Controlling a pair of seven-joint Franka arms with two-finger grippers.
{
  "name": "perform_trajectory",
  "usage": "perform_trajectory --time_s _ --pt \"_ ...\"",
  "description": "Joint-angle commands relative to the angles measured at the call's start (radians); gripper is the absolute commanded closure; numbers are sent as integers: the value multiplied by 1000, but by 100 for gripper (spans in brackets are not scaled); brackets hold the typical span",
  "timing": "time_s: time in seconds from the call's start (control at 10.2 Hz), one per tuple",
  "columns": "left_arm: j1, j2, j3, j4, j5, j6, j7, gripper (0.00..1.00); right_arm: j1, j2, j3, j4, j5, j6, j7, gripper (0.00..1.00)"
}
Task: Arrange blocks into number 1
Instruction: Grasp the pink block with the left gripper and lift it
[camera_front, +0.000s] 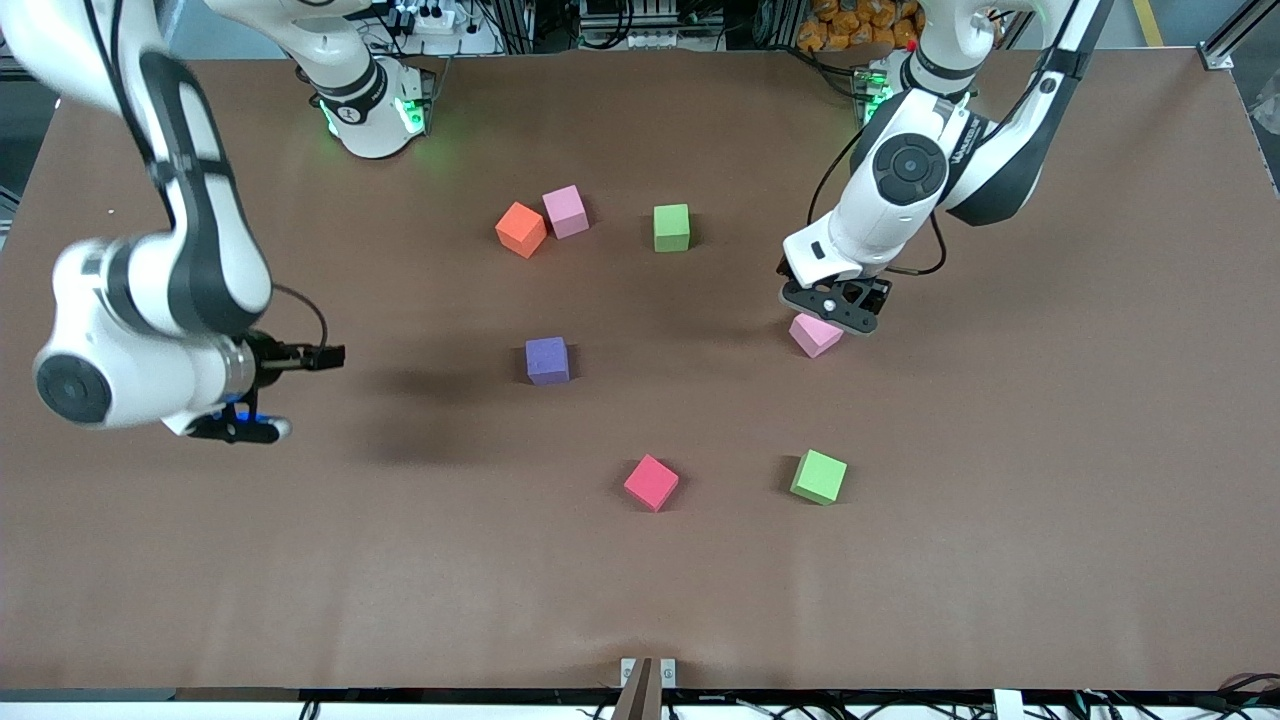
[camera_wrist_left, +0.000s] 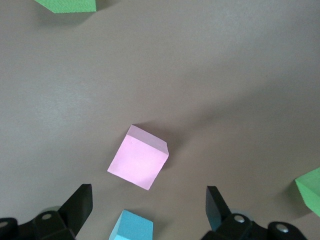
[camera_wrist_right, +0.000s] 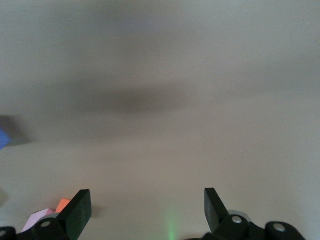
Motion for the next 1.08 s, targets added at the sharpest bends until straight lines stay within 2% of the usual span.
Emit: perform_trajectory --time_s 0.0,0.39,0.59,0.69,0.98 --pt "8 14 -14 -113 30 177 18 0 -70 36 10 17 26 12 -51 0" --pt "19 106 -11 -125 29 282 220 0 -90 38 9 -24 62 57 -103 0" --pt "25 132 -2 -120 91 323 313 0 -90 39 9 -23 62 60 -106 0" --pt "27 146 11 -118 148 337 311 0 -91 41 9 -23 62 61 -106 0" --pt "31 179 20 -122 164 375 310 0 -91 41 9 -23 62 61 -106 0"
